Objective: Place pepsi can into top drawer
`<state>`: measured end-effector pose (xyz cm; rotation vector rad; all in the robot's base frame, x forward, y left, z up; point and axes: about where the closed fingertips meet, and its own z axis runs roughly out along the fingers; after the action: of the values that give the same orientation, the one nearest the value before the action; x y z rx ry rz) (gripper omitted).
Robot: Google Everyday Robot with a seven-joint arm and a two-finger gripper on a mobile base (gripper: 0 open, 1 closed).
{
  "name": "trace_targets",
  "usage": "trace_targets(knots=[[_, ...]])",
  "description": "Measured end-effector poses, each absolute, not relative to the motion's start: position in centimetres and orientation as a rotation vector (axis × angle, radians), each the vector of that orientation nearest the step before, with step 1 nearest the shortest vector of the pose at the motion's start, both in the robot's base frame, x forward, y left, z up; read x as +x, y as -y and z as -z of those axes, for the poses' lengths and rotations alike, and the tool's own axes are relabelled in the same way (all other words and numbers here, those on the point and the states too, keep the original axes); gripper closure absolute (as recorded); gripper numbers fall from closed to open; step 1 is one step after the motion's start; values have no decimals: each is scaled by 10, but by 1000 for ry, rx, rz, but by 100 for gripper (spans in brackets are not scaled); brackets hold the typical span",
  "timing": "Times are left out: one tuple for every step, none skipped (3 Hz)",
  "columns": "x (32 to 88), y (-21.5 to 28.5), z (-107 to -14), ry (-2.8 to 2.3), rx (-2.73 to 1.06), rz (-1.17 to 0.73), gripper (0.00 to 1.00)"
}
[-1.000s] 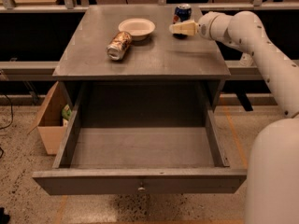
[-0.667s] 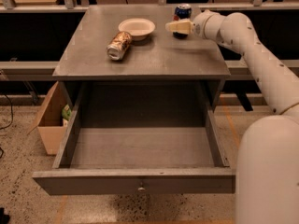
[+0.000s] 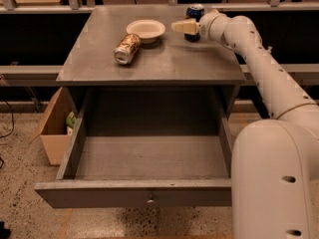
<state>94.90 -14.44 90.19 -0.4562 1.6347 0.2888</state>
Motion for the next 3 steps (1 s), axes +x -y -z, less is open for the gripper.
trace_targets(knots=[[960,146,-894,-1640,-434,-294,18],[964,152,-890,-1632,-432,-318,49],[952,161,-903,-1563,-464,-398,72]])
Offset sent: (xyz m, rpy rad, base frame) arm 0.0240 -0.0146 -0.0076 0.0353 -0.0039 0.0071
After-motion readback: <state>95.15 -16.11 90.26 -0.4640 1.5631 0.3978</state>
